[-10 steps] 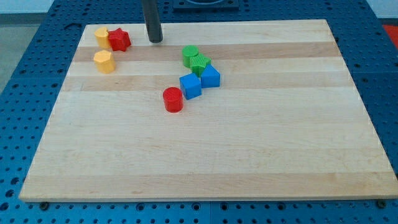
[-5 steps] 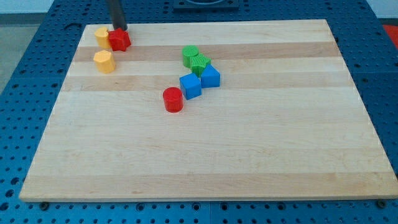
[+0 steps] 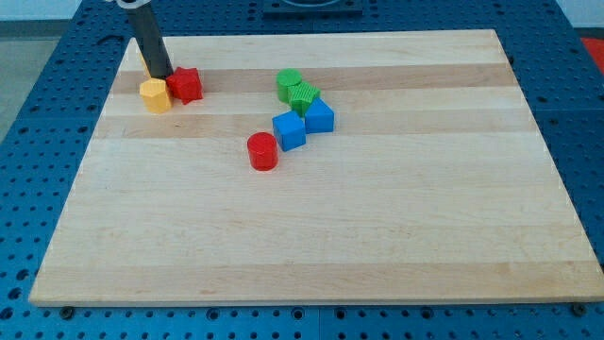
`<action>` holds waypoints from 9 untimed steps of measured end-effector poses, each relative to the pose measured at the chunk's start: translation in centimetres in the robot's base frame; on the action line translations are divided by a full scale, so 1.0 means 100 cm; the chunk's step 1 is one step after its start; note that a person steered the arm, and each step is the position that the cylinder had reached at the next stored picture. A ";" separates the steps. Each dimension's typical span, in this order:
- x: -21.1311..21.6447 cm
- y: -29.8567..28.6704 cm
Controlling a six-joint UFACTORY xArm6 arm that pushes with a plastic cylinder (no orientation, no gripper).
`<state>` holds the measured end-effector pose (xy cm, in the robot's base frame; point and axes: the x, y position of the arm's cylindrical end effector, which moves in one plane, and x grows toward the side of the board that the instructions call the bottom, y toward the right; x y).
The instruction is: Push red star towards red circle
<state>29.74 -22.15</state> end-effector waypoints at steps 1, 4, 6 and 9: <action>0.019 0.000; 0.014 0.011; -0.013 0.035; -0.033 0.043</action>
<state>26.46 -17.85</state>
